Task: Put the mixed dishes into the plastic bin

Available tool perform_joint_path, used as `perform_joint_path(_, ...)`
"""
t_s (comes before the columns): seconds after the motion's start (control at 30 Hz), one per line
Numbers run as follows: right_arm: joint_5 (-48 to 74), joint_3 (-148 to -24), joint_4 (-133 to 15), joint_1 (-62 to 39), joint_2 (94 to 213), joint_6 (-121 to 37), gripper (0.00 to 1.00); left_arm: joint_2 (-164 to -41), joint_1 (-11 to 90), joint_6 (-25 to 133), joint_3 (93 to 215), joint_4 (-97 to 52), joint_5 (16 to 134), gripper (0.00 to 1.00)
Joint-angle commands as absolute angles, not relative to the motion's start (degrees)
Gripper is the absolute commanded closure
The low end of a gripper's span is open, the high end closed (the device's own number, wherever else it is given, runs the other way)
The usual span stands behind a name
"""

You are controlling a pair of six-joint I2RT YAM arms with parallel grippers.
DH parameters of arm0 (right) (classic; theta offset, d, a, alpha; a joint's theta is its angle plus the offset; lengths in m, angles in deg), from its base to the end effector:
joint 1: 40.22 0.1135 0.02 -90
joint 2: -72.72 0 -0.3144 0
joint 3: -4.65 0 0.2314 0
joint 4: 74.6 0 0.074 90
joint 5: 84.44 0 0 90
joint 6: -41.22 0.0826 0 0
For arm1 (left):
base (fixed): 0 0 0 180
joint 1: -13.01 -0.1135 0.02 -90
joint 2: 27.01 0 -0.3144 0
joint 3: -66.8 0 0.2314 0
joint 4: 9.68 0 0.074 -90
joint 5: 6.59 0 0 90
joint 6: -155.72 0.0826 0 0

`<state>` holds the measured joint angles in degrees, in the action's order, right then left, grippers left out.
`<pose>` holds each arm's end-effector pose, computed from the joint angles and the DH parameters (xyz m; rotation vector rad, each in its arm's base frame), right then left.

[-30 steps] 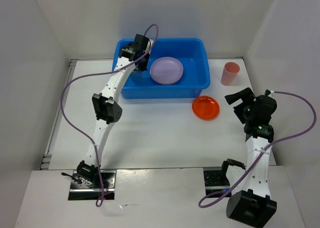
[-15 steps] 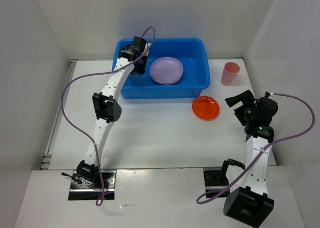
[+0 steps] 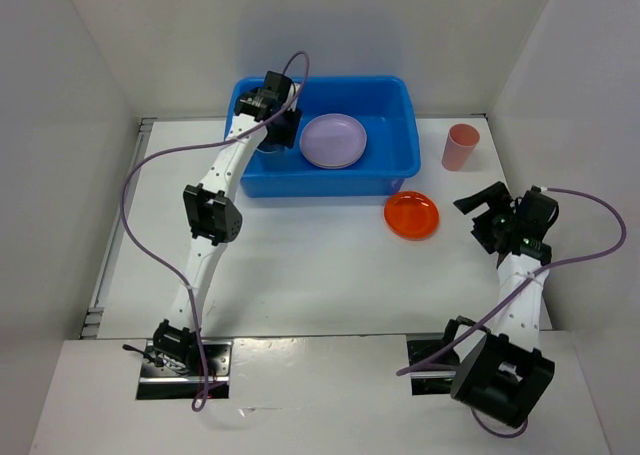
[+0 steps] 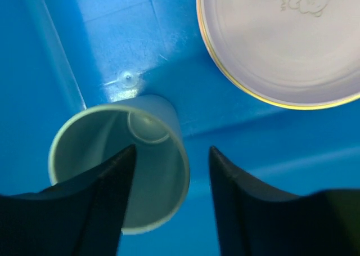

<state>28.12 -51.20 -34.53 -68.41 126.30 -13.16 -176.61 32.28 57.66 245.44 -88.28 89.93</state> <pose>0.1765 -0.0587 0.2836 0.9839 1.9887 0.5096 0.5645 -0.1874 0.2661 0.1865 2.4225 -0.0769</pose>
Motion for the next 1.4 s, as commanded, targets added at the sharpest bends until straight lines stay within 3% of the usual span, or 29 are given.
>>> perform_joint_path(0.0, 31.6, -50.0, -39.1, -68.9, 131.0, -13.7, 0.00, -168.1, 32.2, 56.0, 246.4, -87.8, 88.8, 0.36)
perform_joint_path(0.2, 31.6, -47.3, -43.7, -67.3, 138.2, -12.3, 0.00, -159.9, 32.8, 55.5, 247.1, -87.3, 87.7, 0.35)
perform_joint_path(0.33, 31.6, -46.0, -48.0, -64.1, 142.2, -10.0, 0.06, -154.4, 33.4, 53.6, 248.6, -86.1, 85.3, 0.35)
perform_joint_path(0.5, 28.8, -45.5, -52.4, -60.3, 149.4, -10.0, 0.27, -149.9, 34.7, 52.5, 250.8, -86.1, 83.0, 0.33)
perform_joint_path(0.8, 28.1, -39.9, -63.6, -59.6, 155.9, -7.9, 0.41, -145.0, 36.4, 52.5, 250.2, -86.1, 80.9, 0.33)
perform_joint_path(0.93, 28.8, -39.4, -66.5, -59.6, 158.3, -6.8, 0.57, -144.4, 36.4, 51.9, 250.2, -86.1, 79.9, 0.33)
perform_joint_path(1.07, 28.8, -39.9, -67.9, -59.6, 160.7, -4.7, 0.66, -144.4, 36.9, 51.4, 250.2, -86.1, 79.4, 0.33)
perform_joint_path(1.17, 28.8, -41.1, -67.9, -59.6, 162.7, -4.2, 0.71, -144.4, 36.9, 51.4, 250.2, -86.1, 79.9, 0.33)
perform_joint_path(1.37, 28.8, -44.7, -66.2, -59.6, 165.3, -4.7, 0.71, -143.9, 37.4, 51.4, 249.7, -86.1, 79.9, 0.33)
